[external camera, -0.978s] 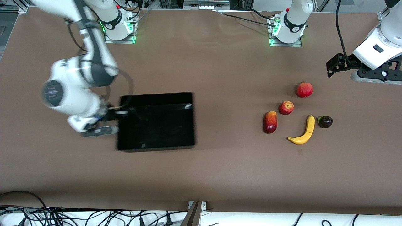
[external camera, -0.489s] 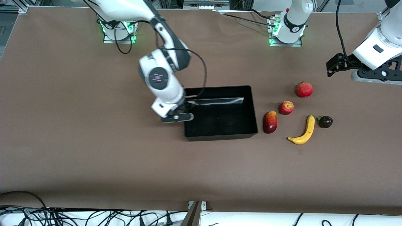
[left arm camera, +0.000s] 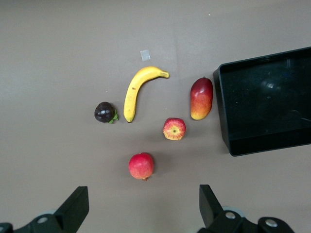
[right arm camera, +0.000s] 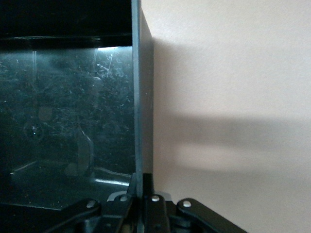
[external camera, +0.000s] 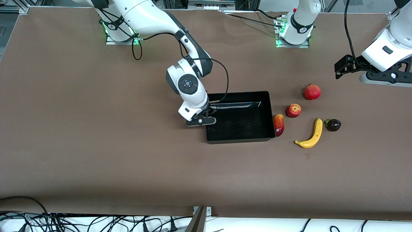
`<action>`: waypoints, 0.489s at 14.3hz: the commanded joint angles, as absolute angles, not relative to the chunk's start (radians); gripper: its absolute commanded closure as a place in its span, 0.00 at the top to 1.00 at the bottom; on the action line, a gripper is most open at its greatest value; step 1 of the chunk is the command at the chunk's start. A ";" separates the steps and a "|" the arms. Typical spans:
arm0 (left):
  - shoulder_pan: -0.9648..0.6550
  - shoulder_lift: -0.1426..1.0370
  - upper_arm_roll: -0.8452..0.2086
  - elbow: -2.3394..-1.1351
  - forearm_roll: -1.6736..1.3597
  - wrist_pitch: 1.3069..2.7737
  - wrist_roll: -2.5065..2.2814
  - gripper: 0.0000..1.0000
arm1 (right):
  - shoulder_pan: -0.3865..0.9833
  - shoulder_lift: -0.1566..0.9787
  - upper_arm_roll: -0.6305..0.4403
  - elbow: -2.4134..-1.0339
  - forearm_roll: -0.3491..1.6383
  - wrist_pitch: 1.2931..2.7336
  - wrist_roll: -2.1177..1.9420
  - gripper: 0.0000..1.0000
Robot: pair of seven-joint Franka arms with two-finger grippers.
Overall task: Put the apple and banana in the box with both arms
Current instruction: 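Grip the tray rim with the right gripper and push it toward the fruit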
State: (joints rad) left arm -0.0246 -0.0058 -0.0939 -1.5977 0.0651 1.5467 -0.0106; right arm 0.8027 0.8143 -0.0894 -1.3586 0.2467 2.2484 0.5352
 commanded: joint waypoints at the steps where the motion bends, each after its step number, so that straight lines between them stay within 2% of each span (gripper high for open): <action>1: -0.026 0.006 -0.094 -1.571 0.054 1.505 -0.014 1.00 | 0.810 0.828 -0.083 -1.324 0.272 2.273 0.577 0.00; 4: -0.026 0.020 -0.095 -1.577 0.054 1.473 -0.009 1.00 | 0.822 0.845 -0.083 -1.322 0.272 2.306 0.617 0.00; 5: -0.034 0.050 -0.097 -1.572 0.057 1.435 -0.005 1.00 | 0.821 0.845 -0.083 -1.324 0.272 2.306 0.618 0.04; 6: -0.057 0.081 -0.103 -1.568 0.055 1.384 -0.003 1.00 | 0.819 0.844 -0.084 -1.324 0.272 2.306 0.618 0.66; 7: -0.063 0.087 -0.106 -1.575 0.052 1.356 0.000 1.00 | 0.821 0.835 -0.084 -1.322 0.272 2.298 0.617 1.00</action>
State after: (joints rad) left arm -0.0389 0.0348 -0.0982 -1.5993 0.0651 1.4193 -0.0083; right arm 0.8168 0.8204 -0.0858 -1.3564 0.2481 2.2887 0.6068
